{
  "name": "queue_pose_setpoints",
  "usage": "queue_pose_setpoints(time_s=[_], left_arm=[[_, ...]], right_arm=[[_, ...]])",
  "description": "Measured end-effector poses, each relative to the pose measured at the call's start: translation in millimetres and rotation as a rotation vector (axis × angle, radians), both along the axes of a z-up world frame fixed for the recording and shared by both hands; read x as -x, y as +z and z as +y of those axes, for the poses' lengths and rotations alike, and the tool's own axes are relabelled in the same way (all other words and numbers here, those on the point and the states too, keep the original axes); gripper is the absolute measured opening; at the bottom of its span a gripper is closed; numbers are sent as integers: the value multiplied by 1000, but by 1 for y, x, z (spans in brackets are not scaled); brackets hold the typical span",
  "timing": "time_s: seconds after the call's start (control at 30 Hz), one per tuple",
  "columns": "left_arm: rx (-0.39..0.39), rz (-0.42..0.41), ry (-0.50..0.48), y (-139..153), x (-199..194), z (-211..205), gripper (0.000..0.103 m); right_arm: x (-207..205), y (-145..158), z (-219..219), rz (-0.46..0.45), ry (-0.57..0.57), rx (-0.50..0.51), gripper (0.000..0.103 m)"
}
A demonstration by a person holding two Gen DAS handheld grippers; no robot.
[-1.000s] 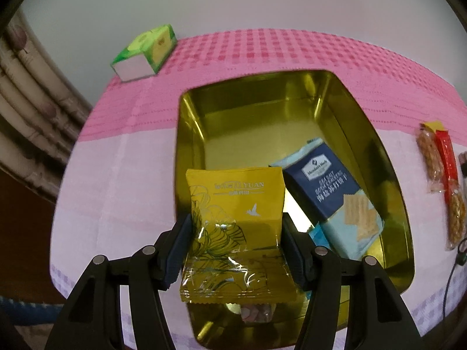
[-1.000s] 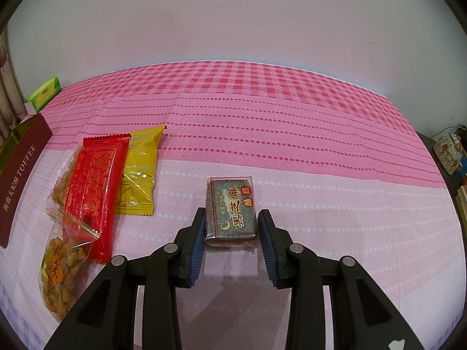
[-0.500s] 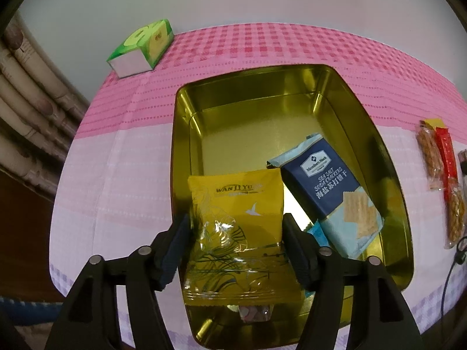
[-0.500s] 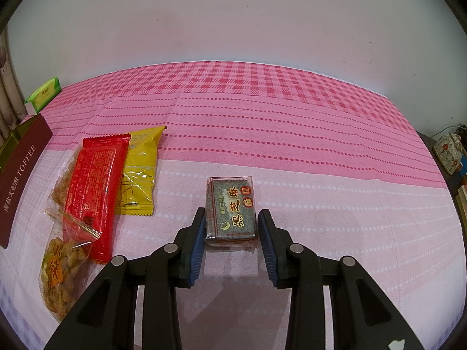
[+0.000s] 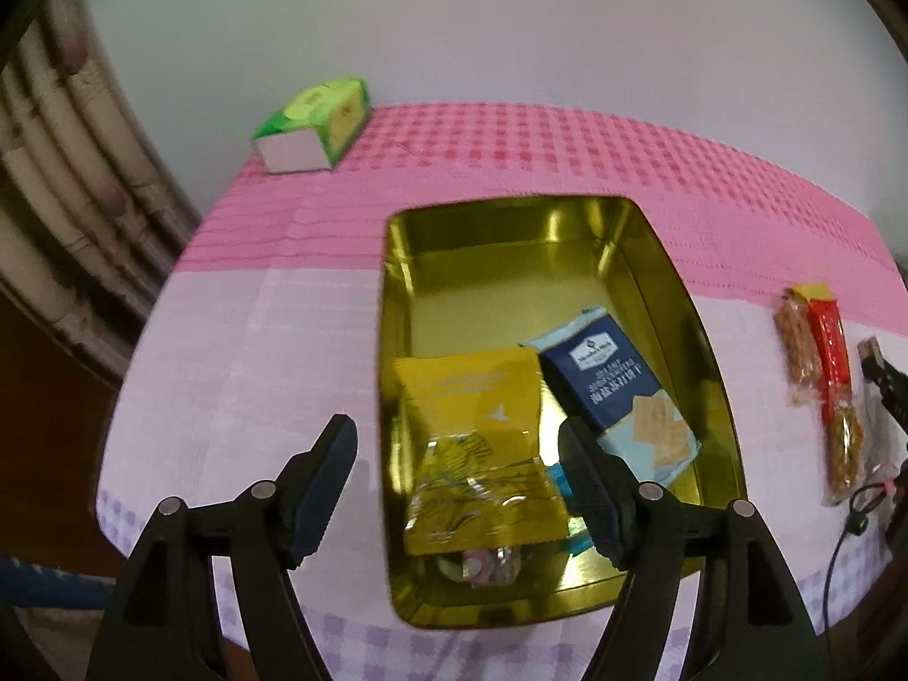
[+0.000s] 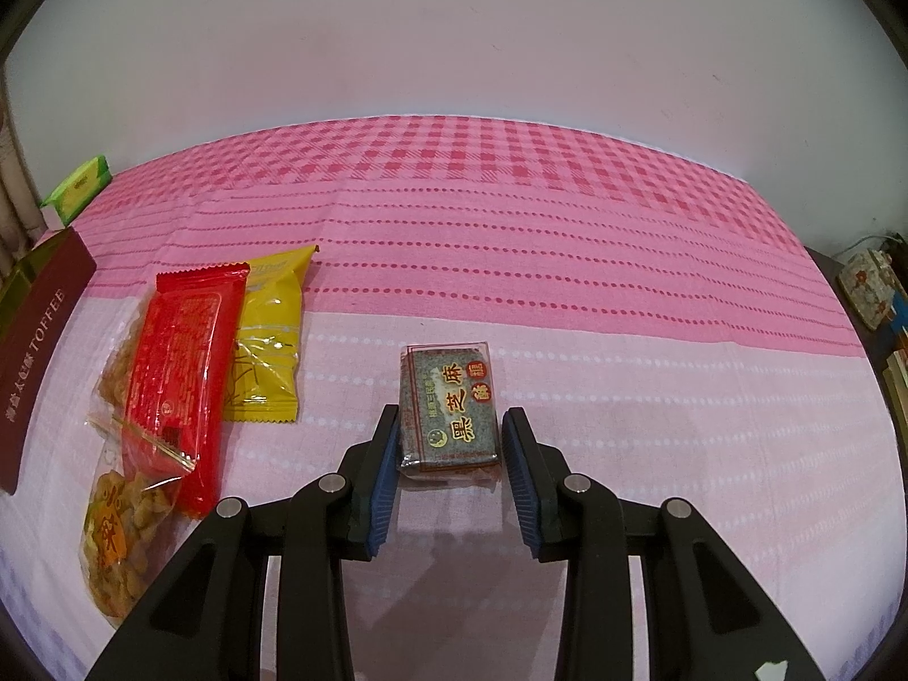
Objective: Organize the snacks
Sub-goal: 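Carry the dark square cake into the gold tray and open the right gripper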
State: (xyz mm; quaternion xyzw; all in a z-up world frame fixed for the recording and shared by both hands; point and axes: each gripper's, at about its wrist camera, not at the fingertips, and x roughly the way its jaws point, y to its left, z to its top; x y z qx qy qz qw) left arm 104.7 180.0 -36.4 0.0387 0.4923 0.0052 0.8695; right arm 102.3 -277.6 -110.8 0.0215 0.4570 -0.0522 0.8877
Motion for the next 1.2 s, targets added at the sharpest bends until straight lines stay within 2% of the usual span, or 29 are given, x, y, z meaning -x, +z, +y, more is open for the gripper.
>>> queue_pose_setpoints(time_s=[0.27, 0.5, 0.73, 0.93, 1.2], left_arm=[[-24, -68, 75, 9, 27, 19, 74], [-39, -103, 110, 12, 40, 27, 76], [4, -116, 180, 13, 47, 48, 78], [27, -116, 245, 12, 49, 67, 78], [58, -118, 308, 13, 51, 82, 78]], right_arm=[[-1, 2, 4, 18, -22, 1, 28], [0, 9, 13, 34, -50, 45, 27], [4, 46, 38, 8, -57, 35, 27], [5, 81, 99, -18, 45, -17, 27], [1, 97, 207, 14, 217, -83, 27]])
